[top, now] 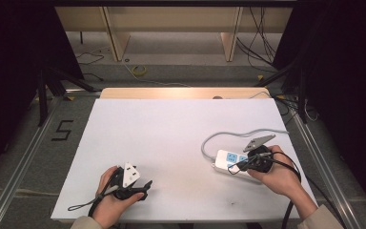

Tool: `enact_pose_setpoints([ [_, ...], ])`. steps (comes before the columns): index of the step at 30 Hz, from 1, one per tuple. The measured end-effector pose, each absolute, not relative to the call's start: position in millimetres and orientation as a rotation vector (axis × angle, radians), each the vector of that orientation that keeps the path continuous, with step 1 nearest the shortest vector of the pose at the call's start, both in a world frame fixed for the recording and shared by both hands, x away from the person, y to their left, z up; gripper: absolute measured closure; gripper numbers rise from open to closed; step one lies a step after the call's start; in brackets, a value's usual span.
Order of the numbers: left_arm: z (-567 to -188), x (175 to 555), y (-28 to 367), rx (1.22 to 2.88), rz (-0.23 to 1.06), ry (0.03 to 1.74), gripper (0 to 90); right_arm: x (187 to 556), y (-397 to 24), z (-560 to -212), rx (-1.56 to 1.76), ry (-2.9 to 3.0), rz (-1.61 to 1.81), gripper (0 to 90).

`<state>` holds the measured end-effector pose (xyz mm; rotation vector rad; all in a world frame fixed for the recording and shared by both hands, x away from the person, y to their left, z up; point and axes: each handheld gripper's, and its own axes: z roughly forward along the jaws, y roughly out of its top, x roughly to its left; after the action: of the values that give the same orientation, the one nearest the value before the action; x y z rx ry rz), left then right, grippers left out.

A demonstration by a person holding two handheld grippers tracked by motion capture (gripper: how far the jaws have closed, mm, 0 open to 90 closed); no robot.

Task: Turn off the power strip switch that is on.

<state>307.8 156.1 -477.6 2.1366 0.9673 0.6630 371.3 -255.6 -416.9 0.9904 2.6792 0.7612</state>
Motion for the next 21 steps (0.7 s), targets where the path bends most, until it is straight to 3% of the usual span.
enact_pose_setpoints([
  [21, -477.3, 308.1, 156.5, 2.141, 0.664, 0.964, 25.3, 374.6, -261.5, -420.2, 1.04, 2.682, 0.715, 90.0],
])
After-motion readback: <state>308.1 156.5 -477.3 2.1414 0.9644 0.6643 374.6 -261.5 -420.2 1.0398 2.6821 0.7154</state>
